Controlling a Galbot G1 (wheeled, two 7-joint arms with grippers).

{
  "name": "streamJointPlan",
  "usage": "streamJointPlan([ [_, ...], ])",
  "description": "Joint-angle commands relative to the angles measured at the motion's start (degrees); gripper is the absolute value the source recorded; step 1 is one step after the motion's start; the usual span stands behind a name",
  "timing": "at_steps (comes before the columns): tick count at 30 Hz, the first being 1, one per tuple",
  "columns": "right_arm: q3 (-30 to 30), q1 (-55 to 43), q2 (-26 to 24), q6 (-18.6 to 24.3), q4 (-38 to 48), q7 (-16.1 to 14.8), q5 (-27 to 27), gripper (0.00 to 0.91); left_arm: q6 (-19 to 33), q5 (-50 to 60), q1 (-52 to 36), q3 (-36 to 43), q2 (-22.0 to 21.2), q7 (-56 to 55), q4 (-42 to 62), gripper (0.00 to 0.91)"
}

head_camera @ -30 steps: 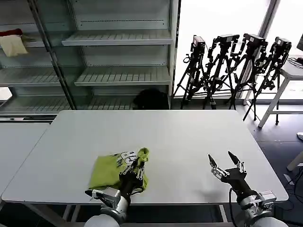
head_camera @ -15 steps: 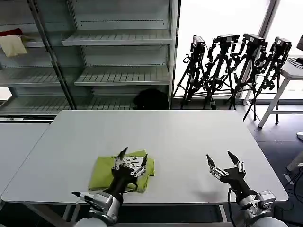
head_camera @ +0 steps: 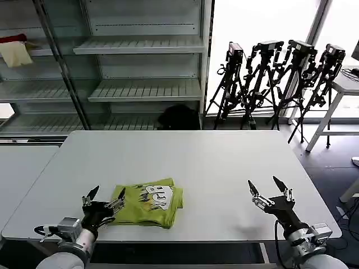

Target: Fold and organize the clothes.

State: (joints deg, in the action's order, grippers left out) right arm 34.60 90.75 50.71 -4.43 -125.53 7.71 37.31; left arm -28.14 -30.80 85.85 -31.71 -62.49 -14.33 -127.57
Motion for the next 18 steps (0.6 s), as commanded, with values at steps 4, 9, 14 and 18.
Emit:
streamJointPlan([
  [4,0.43,0.37,0.01,0.02,0.12,-0.01,0.51,0.907,-2.62,-11.29,0.18,-2.73,-5.08,2.65,5.37,0.887],
  [9,0.23,0.14,0.09,-0.07,0.23,0.00,0.18,0.907,-2.34,-11.29,0.06,-0.95,-6.56,3.25,5.84,0.907],
  [14,0.09,0.08,0.08,-0.51,0.08,-0.04,-0.04,0.907,-1.47,-12.63,-1.07,-1.31,-6.56,5.38,7.71,0.907],
  [18,0.10,0.19,0.10,-0.33,0.26,-0.10,-0.04,0.907,-0.61,-12.99,-1.41,-1.40,-6.58,7.13,8.69,0.907],
])
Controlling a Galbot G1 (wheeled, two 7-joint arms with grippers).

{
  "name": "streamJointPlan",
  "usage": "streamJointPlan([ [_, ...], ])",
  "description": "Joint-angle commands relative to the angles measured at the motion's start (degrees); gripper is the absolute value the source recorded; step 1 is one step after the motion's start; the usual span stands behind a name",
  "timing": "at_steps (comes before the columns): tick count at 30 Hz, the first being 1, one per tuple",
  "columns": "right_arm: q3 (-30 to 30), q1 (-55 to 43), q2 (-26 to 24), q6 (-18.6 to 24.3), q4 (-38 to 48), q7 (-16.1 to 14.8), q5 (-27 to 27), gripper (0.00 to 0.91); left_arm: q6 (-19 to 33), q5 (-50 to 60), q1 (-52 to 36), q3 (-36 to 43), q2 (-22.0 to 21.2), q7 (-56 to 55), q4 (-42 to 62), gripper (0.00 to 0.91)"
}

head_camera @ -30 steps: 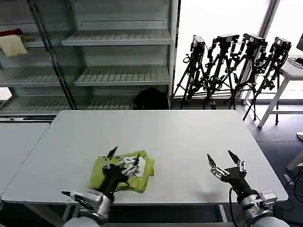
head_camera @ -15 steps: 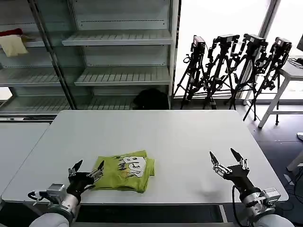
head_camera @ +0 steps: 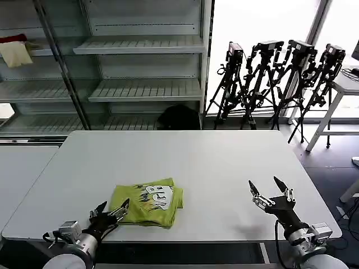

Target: Fold and organize the clothes.

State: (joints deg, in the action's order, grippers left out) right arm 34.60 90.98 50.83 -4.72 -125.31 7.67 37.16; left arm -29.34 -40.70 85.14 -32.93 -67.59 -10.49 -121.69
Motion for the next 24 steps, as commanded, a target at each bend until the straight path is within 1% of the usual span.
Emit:
streamJointPlan([
  [1,0.05,-0.05,0.04,0.00,0.08,-0.06,0.11,0.907,0.65,-3.09,-0.81,-0.12,-1.59,3.43,3.15,0.907],
  [4,-0.25,-0.11,0.38,0.16,0.23,-0.09,-0.27,0.907,1.50,-3.09,-1.42,0.43,-2.16,3.48,4.87,0.907],
  [5,-0.28,0.04,0.36,0.34,0.19,-0.19,-0.39,0.907,2.08,-3.09,-1.59,0.64,-2.30,3.73,5.41,0.887],
  [7,-0.26,0.16,0.32,0.45,0.14,-0.22,-0.47,0.907,2.99,-3.10,-1.69,0.93,-2.40,4.00,6.09,0.826],
  [9,-0.16,0.19,0.27,0.56,0.21,-0.21,-0.49,0.907,4.11,-3.05,-1.82,1.38,-2.49,4.58,6.64,0.695],
  [10,-0.17,0.16,0.24,0.59,0.30,-0.22,-0.49,0.907,4.39,-2.98,-1.80,1.60,-2.57,4.90,6.74,0.282],
  [11,-0.21,0.14,0.28,0.64,0.38,-0.22,-0.49,0.907,4.88,-2.78,-1.74,1.88,-2.71,5.13,6.79,0.020],
  [12,-0.26,0.13,0.35,0.63,0.41,-0.23,-0.51,0.907,5.51,-2.45,-1.68,2.07,-2.83,5.29,6.76,0.000],
  [13,-0.33,0.13,0.36,0.64,0.41,-0.26,-0.51,0.907,5.97,-1.81,-1.49,2.43,-2.96,5.61,6.59,0.010],
  [17,-0.37,-0.01,0.33,0.70,0.27,-0.43,-0.57,0.907,7.72,0.23,-0.91,3.17,-2.65,6.19,6.62,0.000],
  [21,-0.60,-0.56,0.31,0.63,0.41,-0.48,-0.92,0.907,10.88,1.59,-0.30,3.83,-1.60,7.22,6.50,0.000],
  [24,-1.01,-0.82,0.36,0.62,0.37,-0.51,-1.23,0.907,12.75,3.20,0.08,3.96,0.01,7.86,5.13,0.000],
])
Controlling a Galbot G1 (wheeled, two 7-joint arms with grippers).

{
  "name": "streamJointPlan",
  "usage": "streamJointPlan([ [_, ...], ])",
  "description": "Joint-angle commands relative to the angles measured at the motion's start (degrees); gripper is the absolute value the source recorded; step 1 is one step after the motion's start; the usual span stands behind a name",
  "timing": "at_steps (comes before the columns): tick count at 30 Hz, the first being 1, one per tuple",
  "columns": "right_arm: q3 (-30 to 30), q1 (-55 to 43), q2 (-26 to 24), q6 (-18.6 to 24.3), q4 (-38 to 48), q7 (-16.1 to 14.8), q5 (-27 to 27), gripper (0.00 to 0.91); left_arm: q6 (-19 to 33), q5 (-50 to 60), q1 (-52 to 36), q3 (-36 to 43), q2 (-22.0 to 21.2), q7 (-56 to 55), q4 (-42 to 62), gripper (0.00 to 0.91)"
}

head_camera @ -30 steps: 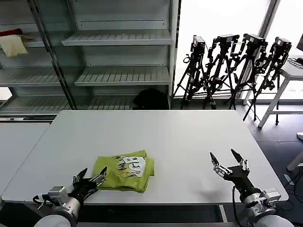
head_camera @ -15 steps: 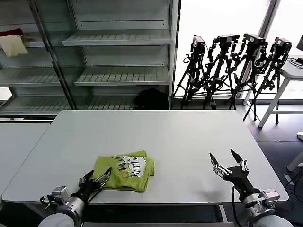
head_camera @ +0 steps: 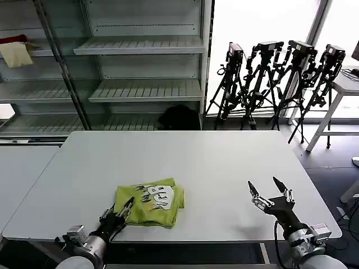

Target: Fold and organize the clothes.

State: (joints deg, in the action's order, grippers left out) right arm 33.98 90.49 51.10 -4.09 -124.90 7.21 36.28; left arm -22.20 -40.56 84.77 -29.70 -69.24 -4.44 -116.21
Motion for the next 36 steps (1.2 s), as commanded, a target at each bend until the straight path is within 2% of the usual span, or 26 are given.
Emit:
streamJointPlan([
  [1,-0.42,-0.43,0.11,-0.04,-0.13,-0.09,-0.39,0.907,6.10,3.27,0.64,0.53,2.17,1.99,-0.83,0.000],
  [8,-0.84,-1.67,0.05,-0.10,-0.05,-0.05,-0.29,0.907,6.59,1.47,1.53,-5.49,12.00,0.44,-5.36,0.000],
  [15,-2.45,-4.14,0.40,-0.55,0.24,0.06,-0.31,0.907,3.66,-5.07,2.37,-25.25,23.75,-1.06,-6.99,0.000],
  [18,-2.51,-4.31,0.30,-0.43,0.37,0.06,-0.18,0.907,3.28,-0.94,2.33,-33.49,30.15,3.32,-3.76,0.000],
  [22,-2.36,-4.08,0.25,-0.16,0.76,0.06,-0.15,0.907,5.77,8.03,0.07,-37.84,33.28,11.25,-3.89,0.000],
  [24,-2.17,-3.73,0.32,-0.16,0.68,0.09,-0.23,0.907,7.04,13.16,-0.92,-35.03,32.88,17.65,-5.73,0.000],
  [27,-1.95,-3.45,0.67,-0.22,0.13,0.07,-0.43,0.907,11.16,25.72,0.61,-22.89,29.25,27.42,-6.34,0.000],
  [29,-1.94,-3.35,1.11,-0.27,-0.23,0.13,-0.59,0.907,16.48,35.89,-1.70,-7.67,25.09,30.48,0.06,0.000],
  [31,-2.01,-3.06,1.44,-0.34,-0.49,0.16,-1.12,0.907,18.85,38.30,-6.29,6.68,20.56,29.57,8.04,0.020],
  [33,-2.04,-2.68,1.49,-0.33,-0.69,0.16,-1.45,0.907,18.42,42.18,-9.95,13.28,16.82,25.55,10.92,0.695],
  [34,-2.12,-2.50,1.51,-0.47,-0.93,0.20,-1.67,0.907,17.57,43.50,-12.17,17.41,14.65,21.92,10.55,0.907],
  [35,-2.12,-2.45,1.51,-0.76,-1.13,0.21,-1.91,0.907,16.77,44.24,-13.70,20.23,13.71,16.76,8.51,0.907],
  [36,-2.14,-2.52,1.52,-1.07,-1.31,0.29,-2.05,0.907,13.60,43.83,-14.71,24.79,13.19,11.81,6.19,0.907],
])
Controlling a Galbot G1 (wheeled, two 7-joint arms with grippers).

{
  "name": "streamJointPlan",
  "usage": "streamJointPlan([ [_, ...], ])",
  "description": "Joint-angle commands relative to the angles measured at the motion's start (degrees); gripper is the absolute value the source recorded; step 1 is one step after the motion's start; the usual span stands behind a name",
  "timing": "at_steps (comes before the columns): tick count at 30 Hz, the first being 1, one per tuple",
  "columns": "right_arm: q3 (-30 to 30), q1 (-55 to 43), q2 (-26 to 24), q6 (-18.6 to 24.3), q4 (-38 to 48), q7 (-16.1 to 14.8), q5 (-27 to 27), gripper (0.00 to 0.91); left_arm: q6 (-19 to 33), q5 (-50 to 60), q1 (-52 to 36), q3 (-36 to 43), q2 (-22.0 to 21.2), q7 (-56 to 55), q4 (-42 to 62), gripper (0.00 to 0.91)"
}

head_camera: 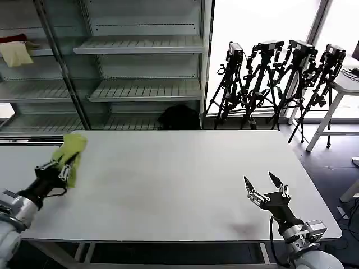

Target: Fold and organize the clothes.

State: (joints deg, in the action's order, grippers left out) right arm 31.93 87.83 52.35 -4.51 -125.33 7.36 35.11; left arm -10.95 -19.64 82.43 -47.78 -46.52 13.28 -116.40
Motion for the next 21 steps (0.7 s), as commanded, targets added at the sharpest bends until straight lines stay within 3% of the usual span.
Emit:
streamJointPlan([
  [1,-0.17,-0.01,0.35,-1.01,-1.01,0.24,-0.88,0.907,0.48,20.34,-15.23,45.32,-9.81,-10.25,2.23,0.907],
  [4,-0.93,-1.08,1.24,-1.98,-1.28,0.59,-1.66,0.907,-4.90,16.03,-25.12,51.64,-9.52,-21.54,-8.16,0.907],
  [7,-1.69,-1.90,2.12,-2.99,-1.84,0.82,-2.52,0.907,-10.18,5.15,-32.59,48.89,-7.32,-27.13,-14.70,0.907],
  [11,-1.58,-1.71,2.02,-2.89,-1.60,0.72,-2.46,0.907,-9.27,-1.92,-36.98,43.58,-3.57,-33.54,-16.55,0.907],
  [16,-2.79,-3.09,2.64,-2.89,-0.49,0.80,-2.61,0.907,-8.66,0.10,-31.50,39.77,-1.59,-36.70,-16.51,0.907],
  [21,-5.21,-6.38,3.32,-4.43,-0.24,0.96,-2.48,0.907,-10.11,8.03,-18.47,35.53,-4.03,-34.57,-16.25,0.907],
])
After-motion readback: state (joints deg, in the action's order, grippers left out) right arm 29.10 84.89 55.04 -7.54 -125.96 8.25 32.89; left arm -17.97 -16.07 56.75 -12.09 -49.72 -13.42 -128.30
